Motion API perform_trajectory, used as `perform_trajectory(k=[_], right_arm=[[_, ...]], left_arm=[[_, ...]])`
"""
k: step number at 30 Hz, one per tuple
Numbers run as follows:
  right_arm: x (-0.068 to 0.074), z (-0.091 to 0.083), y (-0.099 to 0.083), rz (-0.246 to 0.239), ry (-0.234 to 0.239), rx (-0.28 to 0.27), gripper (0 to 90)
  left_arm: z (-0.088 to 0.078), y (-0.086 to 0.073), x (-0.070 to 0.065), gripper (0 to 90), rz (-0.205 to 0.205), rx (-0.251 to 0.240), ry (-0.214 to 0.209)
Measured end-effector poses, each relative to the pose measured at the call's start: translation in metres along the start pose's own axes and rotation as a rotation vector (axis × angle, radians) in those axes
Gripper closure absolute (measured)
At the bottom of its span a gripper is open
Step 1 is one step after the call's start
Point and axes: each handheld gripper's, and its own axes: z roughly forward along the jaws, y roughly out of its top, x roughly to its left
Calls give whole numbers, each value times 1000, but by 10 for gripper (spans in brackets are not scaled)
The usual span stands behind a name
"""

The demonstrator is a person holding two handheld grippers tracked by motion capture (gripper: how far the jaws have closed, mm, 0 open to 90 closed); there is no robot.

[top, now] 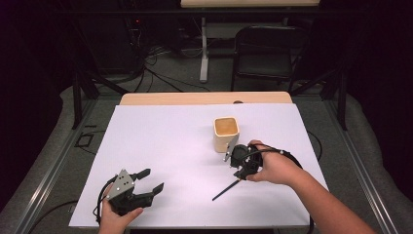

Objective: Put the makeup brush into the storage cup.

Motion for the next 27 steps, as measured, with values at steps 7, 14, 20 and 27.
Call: perform_trajectory(k=[7,14,20,27], right_arm=[[4,5,7,-78,3,42,587],[9,17,16,-140,12,80,598],[11,28,20,-167,28,121,663],[8,34,19,-188,23,141,704]], left_arm=[[0,0,0,299,2,3,-2],[1,0,-1,299,-1,4,-2],[1,0,0,299,-1,5,-3],[1,0,0,299,-1,6,-3]])
